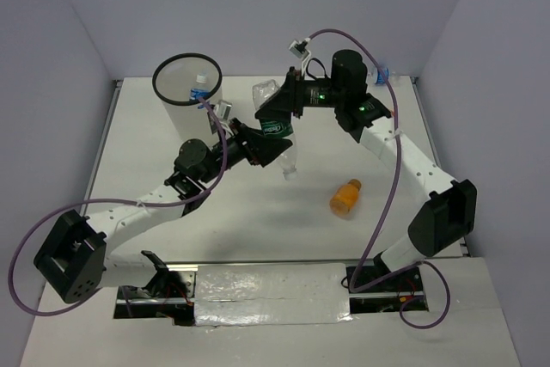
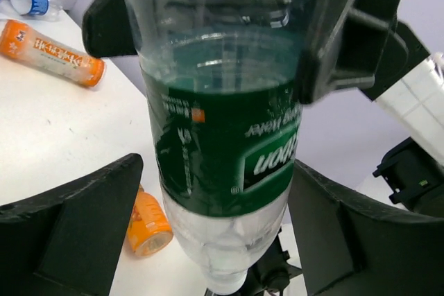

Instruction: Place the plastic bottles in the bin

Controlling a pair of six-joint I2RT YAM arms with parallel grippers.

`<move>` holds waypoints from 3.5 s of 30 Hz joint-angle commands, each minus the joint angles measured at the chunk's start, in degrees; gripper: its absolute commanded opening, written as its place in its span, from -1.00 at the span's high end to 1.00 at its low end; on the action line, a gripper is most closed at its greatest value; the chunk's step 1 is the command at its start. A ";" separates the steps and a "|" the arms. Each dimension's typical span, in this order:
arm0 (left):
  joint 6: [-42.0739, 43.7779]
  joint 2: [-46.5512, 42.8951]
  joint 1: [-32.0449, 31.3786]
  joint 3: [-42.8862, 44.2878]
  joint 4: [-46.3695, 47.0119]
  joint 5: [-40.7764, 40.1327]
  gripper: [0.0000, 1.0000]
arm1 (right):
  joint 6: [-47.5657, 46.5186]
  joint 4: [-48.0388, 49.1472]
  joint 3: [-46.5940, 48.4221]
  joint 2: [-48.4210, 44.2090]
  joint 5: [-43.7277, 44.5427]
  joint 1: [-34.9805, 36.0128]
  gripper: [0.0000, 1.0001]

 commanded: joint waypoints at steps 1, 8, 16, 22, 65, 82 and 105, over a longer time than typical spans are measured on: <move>-0.90 0.98 -0.12 3.19 2.52 0.50 -0.84 | 1.33 5.80 -2.11 -3.56 -1.38 0.50 0.31; -3.19 2.48 -0.12 4.51 1.91 5.42 0.31 | -1.65 8.35 -4.49 -5.24 -1.65 0.24 -0.48; 4.17 -5.41 2.24 3.90 -13.26 2.53 1.00 | -7.20 4.49 -2.03 -6.73 -4.46 -4.22 -0.99; 10.95 -12.54 15.50 8.46 -29.89 1.30 1.00 | -15.67 2.13 -2.55 -9.71 -10.96 -12.93 -0.99; 38.38 18.39 33.45 36.42 -33.34 -24.28 -0.96 | -49.91 -35.50 -31.29 -26.24 14.25 -15.32 -0.99; 26.09 -2.43 33.45 26.50 -41.69 -4.17 -0.99 | -40.76 -40.42 -29.98 -18.43 39.48 -15.49 -0.99; -0.28 -38.21 25.11 -8.31 -52.24 3.15 -0.99 | -37.26 -56.77 -20.57 -2.35 42.83 -20.59 -0.99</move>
